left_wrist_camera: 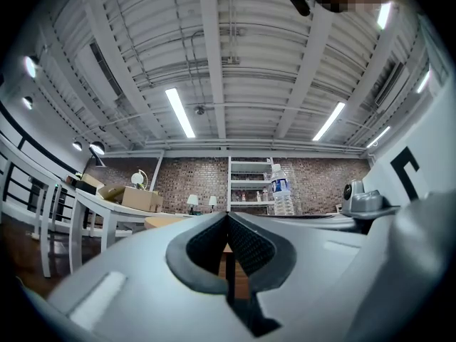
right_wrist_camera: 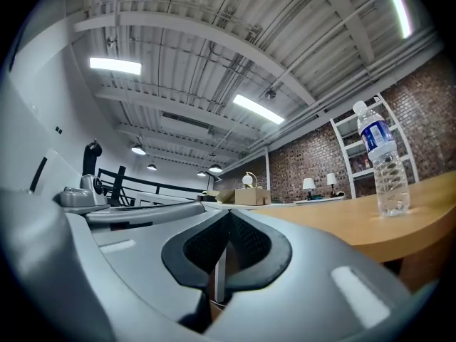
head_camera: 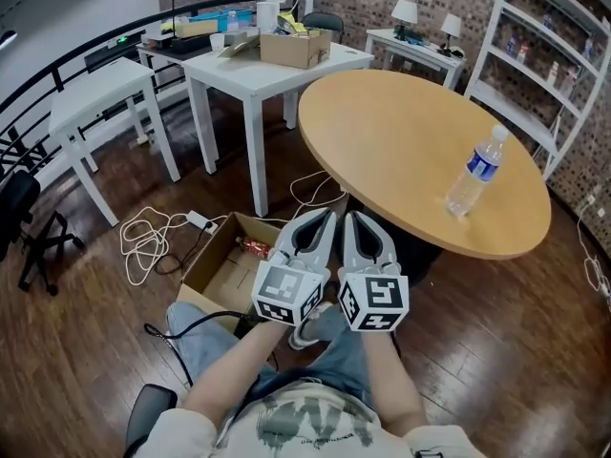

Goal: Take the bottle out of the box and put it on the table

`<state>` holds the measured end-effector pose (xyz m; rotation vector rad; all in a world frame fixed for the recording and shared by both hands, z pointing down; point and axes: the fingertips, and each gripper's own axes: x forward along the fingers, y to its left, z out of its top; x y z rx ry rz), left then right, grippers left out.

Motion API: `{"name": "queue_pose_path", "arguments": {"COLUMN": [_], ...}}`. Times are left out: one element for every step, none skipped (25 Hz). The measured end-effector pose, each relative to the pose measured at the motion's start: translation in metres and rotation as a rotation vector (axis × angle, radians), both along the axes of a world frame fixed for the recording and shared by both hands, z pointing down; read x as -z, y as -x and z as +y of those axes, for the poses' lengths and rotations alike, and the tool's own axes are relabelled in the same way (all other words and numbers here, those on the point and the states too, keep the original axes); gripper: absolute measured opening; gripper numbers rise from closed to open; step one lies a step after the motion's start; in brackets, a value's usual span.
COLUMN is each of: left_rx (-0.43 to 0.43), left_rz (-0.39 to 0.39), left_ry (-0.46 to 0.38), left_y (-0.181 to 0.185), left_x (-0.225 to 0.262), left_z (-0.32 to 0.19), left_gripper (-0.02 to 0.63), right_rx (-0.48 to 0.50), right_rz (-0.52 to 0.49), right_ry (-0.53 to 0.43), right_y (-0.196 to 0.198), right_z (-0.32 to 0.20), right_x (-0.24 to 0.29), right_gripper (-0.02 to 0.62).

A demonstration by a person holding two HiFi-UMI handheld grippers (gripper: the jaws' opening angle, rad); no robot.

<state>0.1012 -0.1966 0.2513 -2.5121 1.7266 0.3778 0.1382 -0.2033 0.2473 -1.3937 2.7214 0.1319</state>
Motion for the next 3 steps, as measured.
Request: {"name": "queue_pose_path", "arguments": {"left_rx": [-0.002, -0.004, -0.005], "left_rz": [0.003, 0.006, 0.008], "left_ry": [0.006, 0.010, 0.014], "left_y": [-0.0016, -0.0032, -0.0047], "left_x": [-0.0026, -0.0046, -0.0064], "left_z": [-0.0006, -0.0012, -0.0018], "left_gripper": [-0.018, -0.018, -0.018], "right_rx": [-0.001, -0.003, -0.005], "right_rz": [0.002, 0.005, 0.007], "right_ry": [-0.001, -0.002, -0.002], "right_y": [-0.0017, -0.0036, -0.0055], "right_z": [-0.0003, -0.0008, -0.0014], "right_x": [-0.0002, -0.0004, -0.0006], "right_gripper": [-0.002, -0.002, -0.002]}}
